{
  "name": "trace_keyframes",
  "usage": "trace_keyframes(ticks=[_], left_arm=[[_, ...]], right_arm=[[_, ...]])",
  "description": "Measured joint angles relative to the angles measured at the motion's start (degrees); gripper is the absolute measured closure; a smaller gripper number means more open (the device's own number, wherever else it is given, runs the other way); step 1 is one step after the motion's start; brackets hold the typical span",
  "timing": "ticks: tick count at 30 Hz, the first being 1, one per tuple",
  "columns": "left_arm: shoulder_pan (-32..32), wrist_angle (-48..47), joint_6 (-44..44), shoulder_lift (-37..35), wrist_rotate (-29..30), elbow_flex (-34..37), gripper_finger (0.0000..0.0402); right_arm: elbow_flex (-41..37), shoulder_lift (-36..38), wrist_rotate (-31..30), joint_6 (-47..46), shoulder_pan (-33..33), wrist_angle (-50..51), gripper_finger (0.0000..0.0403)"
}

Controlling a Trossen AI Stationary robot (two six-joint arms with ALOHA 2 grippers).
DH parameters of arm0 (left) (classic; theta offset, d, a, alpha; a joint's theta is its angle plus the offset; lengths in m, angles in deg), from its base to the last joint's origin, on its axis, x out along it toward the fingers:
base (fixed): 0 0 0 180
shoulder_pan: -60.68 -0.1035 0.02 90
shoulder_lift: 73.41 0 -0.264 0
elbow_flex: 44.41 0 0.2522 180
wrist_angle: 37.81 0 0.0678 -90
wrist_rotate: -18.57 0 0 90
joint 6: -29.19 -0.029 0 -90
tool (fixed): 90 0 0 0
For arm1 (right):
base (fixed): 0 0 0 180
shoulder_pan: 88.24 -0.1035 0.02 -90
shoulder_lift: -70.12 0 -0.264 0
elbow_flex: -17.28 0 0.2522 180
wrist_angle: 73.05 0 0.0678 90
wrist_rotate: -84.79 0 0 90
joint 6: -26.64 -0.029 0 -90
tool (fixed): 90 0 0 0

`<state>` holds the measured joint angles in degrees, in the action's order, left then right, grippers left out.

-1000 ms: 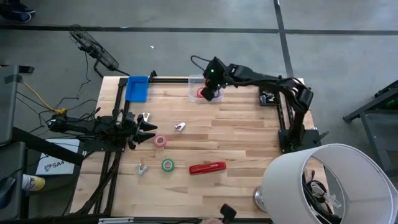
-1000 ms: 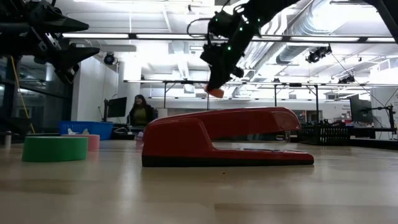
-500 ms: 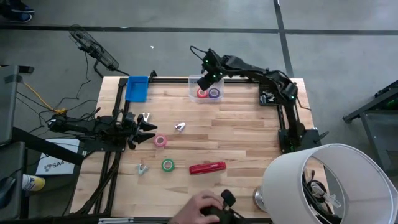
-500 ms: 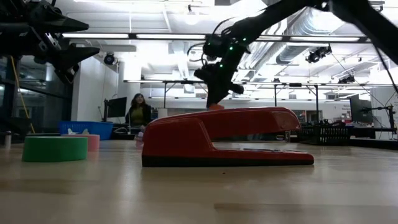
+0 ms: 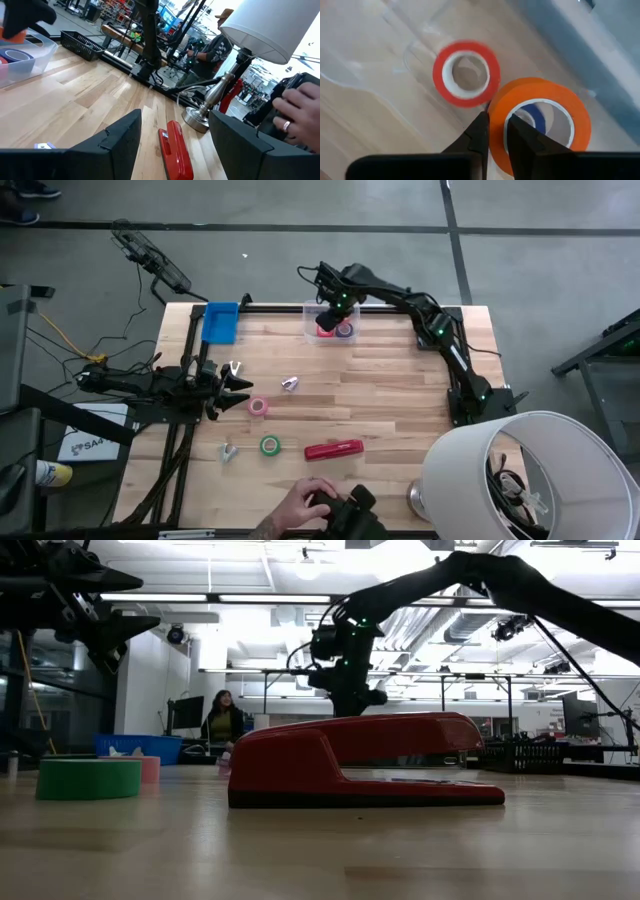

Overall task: Pick and place Stapler, Stapler remover, tape
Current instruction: Put the orange tape into the transparent bin

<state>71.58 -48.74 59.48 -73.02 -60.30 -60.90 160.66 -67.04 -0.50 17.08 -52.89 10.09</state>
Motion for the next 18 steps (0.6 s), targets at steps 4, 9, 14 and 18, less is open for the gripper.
trace_keyframes(ticks=[4, 9, 14, 18], left_arm=[[0.0, 0.0, 0.0, 0.0, 0.0, 0.0, 0.0173], [0.0, 0.0, 0.0, 0.0, 0.0, 0.0, 0.0173], [0.0, 0.0, 0.0, 0.0, 0.0, 0.0, 0.0173], [0.0, 0.0, 0.0, 0.0, 0.0, 0.0, 0.0173]], right_arm=[[-1.0, -0.2, 0.4, -0.6, 0.0, 1.0, 0.0354], [-1.2, -0.2, 0.5, -0.4, -0.1, 1.9, 0.0357], [-1.2, -0.2, 0.3, -0.4, -0.4, 3.1, 0.0362], [-1.2, -0.2, 0.2, -0.4, -0.9, 3.1, 0.0357]])
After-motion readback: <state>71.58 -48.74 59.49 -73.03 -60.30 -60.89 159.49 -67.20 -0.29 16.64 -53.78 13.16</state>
